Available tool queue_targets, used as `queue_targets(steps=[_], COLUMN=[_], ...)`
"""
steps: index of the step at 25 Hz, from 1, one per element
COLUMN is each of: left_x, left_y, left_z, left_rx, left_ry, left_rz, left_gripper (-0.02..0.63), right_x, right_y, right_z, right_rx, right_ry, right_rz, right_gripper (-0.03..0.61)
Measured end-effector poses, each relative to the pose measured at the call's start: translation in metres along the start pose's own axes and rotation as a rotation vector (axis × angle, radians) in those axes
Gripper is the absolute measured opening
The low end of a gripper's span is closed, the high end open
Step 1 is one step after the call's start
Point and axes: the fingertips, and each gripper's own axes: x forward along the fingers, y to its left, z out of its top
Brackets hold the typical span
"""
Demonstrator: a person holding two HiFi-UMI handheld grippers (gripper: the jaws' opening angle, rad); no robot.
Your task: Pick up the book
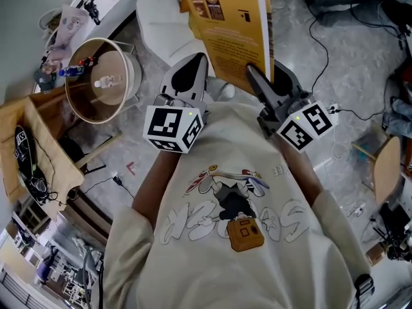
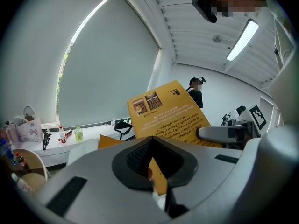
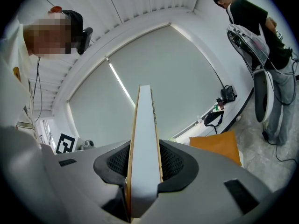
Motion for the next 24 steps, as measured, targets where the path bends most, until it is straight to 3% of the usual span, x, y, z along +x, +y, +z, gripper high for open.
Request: queue_targets(steps=[24], left_x=[-0.0004], left_y=[0.0043], left_z=[-0.0044], left_rx=[-0.012], left_ry=[0.006], left_rz=[0.007], left_gripper=[0.006], right_x=[-0.0019], right_y=[-0.0052], right_z=[-0.0045], right_rx=[0.051], right_ry=[-0.008], right_rz=[-0.012], right_gripper=[0.156])
